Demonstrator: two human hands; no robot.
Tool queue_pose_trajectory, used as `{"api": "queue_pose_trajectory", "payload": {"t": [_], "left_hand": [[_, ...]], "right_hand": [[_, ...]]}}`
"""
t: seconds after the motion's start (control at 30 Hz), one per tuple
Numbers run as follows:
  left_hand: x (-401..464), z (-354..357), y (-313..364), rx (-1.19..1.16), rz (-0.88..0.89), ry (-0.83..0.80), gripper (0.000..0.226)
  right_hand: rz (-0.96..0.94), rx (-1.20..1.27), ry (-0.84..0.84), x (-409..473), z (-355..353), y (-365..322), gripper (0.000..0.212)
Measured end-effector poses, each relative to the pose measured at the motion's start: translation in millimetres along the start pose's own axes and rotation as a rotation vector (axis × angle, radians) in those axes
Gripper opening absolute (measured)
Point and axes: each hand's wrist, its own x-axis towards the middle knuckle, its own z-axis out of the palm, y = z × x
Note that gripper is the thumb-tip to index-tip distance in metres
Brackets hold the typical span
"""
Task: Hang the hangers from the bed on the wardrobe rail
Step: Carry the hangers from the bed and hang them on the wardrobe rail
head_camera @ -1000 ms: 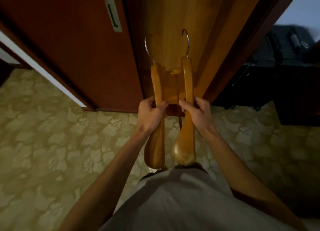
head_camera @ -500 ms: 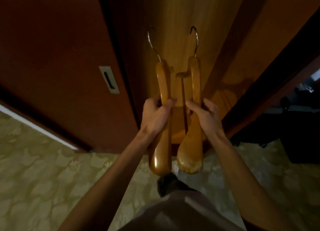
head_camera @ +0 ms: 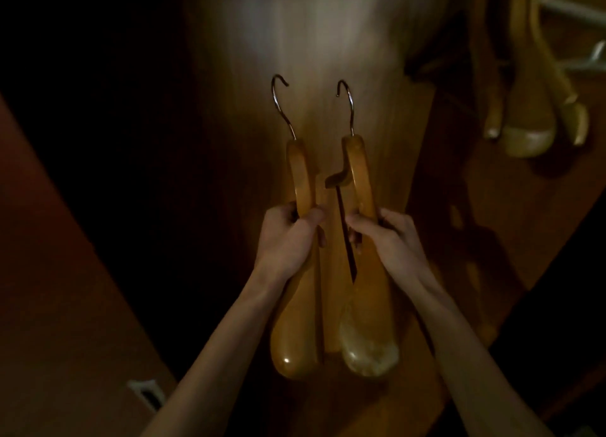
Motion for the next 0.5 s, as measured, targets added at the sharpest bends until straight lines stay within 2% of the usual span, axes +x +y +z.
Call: {"api": "queue_pose_trajectory", "payload": {"t": [0.33, 0.5], "left_hand": [[98, 15, 98, 0.025, 0.151, -0.044, 0.032], [135, 25, 134, 0.107, 0.263, -0.087, 0.042]], "right_hand": [[-0.218, -0.008, 0.075, 97, -27, -82, 0.030], [-0.261, -0.030, 0.122, 132, -45, -108, 0.034]]}}
